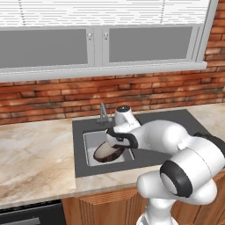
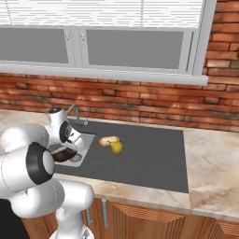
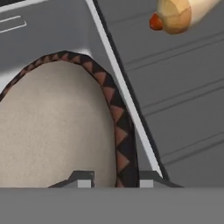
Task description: Dump the hot dog and pear from the bowl so the bowl can be washed. Place the bowl in the sink after clearing the leftovers.
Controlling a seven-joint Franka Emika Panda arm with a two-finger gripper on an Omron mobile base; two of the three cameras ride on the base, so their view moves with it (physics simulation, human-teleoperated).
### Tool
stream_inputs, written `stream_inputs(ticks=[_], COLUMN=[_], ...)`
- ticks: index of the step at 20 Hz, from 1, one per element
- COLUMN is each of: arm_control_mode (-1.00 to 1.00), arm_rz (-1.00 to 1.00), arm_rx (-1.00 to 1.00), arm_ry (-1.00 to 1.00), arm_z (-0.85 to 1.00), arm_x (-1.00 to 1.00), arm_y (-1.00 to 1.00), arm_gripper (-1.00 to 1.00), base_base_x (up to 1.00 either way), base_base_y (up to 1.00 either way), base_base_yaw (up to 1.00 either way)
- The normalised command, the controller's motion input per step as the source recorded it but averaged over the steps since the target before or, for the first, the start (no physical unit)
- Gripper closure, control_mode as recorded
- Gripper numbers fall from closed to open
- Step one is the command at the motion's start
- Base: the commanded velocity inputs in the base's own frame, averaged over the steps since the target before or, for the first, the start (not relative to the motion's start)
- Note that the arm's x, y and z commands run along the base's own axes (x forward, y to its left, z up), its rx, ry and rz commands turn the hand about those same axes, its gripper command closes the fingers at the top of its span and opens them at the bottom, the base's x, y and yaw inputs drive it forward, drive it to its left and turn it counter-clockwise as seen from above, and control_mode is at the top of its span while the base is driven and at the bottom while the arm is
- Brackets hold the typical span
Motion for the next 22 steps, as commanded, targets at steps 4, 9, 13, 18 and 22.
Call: stream_inputs(ticks=[4, 9, 13, 18, 22], arm_control_mode=[-1.00, -1.00, -1.00, -1.00, -1.00], arm_rz=[0.01, -0.05, 0.00, 0.00, 0.00], arm_rx=[-0.14, -0.08, -0.07, -0.14, -0.10], arm_ry=[0.00, -0.02, 0.01, 0.01, 0.01], arm_z=[-0.11, 0.00, -0.21, -0.41, -0.15], arm_x=[0.16, 0.39, 0.11, 0.01, 0.00], arm_y=[0.34, 0.11, 0.01, 0.00, 0.00], arm_gripper=[1.00, 1.00, 1.00, 1.00, 1.00], base_base_x=[0.00, 0.00, 0.00, 0.00, 0.00], base_base_y=[0.00, 0.00, 0.00, 0.00, 0.00], base_base_yaw=[0.00, 0.00, 0.00, 0.00, 0.00])
